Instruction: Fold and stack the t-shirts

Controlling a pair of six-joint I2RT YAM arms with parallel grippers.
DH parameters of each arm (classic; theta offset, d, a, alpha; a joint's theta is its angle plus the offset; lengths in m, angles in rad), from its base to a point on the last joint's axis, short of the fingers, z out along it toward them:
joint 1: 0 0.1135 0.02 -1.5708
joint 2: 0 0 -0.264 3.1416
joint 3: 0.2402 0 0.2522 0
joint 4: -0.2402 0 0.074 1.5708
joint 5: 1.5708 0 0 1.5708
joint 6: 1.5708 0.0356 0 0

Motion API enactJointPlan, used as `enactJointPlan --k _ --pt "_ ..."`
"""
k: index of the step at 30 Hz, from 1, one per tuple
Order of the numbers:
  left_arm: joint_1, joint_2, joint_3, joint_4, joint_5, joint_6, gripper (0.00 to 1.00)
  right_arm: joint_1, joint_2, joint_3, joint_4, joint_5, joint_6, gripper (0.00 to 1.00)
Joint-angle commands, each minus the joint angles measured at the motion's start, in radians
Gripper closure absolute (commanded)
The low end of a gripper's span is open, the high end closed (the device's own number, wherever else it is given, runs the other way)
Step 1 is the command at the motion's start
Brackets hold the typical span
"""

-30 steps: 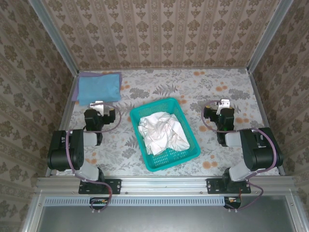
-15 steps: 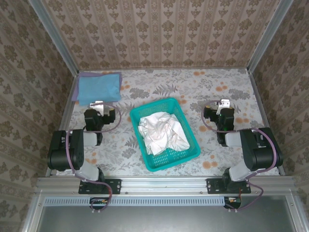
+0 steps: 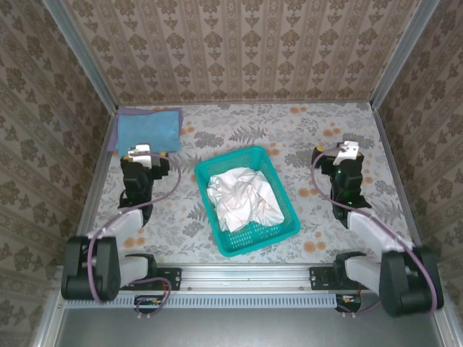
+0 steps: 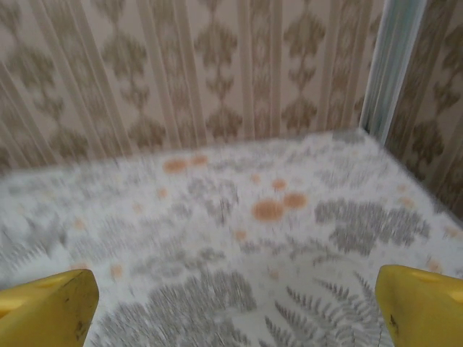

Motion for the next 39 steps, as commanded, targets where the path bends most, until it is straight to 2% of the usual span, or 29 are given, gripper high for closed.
enactJointPlan --k 1,4,5,7,10,12,13,15,17,19,23,27,31,33,37,39 --pt "0.026 -0.076 0.148 -0.228 0.010 -0.158 0.00 -0.007 -0.161 0.065 -0.266 0.043 0.149 0.00" --pt "0.089 -0.087 0.334 -0.487 0.091 -0.358 0.00 -0.011 -0.210 0.164 -0.409 -0.015 0.223 0.01" --pt "0.113 -0.077 0.385 -0.594 0.082 -0.449 0.00 -0.013 -0.207 0.194 -0.439 -0.049 0.240 0.00" --pt "0.135 -0.060 0.479 -0.788 -0.015 -0.604 0.00 -0.017 -0.175 0.276 -0.519 -0.130 0.308 0.01" --pt "0.130 -0.071 0.448 -0.763 0.042 -0.690 0.00 -0.008 -0.076 0.370 -0.585 -0.348 0.356 0.01" --pt "0.069 -0.061 0.465 -0.820 0.043 -0.731 0.00 0.029 0.010 0.419 -0.638 -0.439 0.404 0.04" --pt "0.004 -0.043 0.489 -0.875 0.024 -0.740 0.00 0.056 0.057 0.458 -0.699 -0.471 0.419 0.07" --pt "-0.146 -0.004 0.544 -0.975 -0.007 -0.724 0.01 0.118 0.144 0.539 -0.867 -0.494 0.402 0.13" --pt "-0.346 0.047 0.608 -1.073 -0.082 -0.722 0.02 0.183 0.207 0.593 -1.003 -0.487 0.376 0.13" --pt "-0.516 0.118 0.671 -1.140 -0.093 -0.723 0.03 0.214 0.231 0.608 -1.085 -0.497 0.379 0.13" --pt "-0.737 0.323 0.855 -1.348 -0.023 -0.705 0.04 0.240 0.249 0.592 -1.189 -0.496 0.397 0.14" --pt "-0.843 0.510 1.003 -1.493 0.082 -0.644 0.03 0.247 0.264 0.550 -1.245 -0.492 0.392 0.15" --pt "-0.856 0.660 1.080 -1.580 0.173 -0.631 0.08 0.246 0.280 0.519 -1.253 -0.503 0.392 0.21" --pt "-0.865 0.708 1.116 -1.607 0.173 -0.607 0.08 0.248 0.298 0.509 -1.235 -0.543 0.402 0.24" --pt "-0.863 0.793 1.182 -1.678 0.152 -0.580 0.26 0.261 0.324 0.499 -1.223 -0.573 0.413 0.27" --pt "-0.858 0.800 1.174 -1.658 0.164 -0.578 0.39 0.270 0.330 0.491 -1.205 -0.589 0.418 0.27"
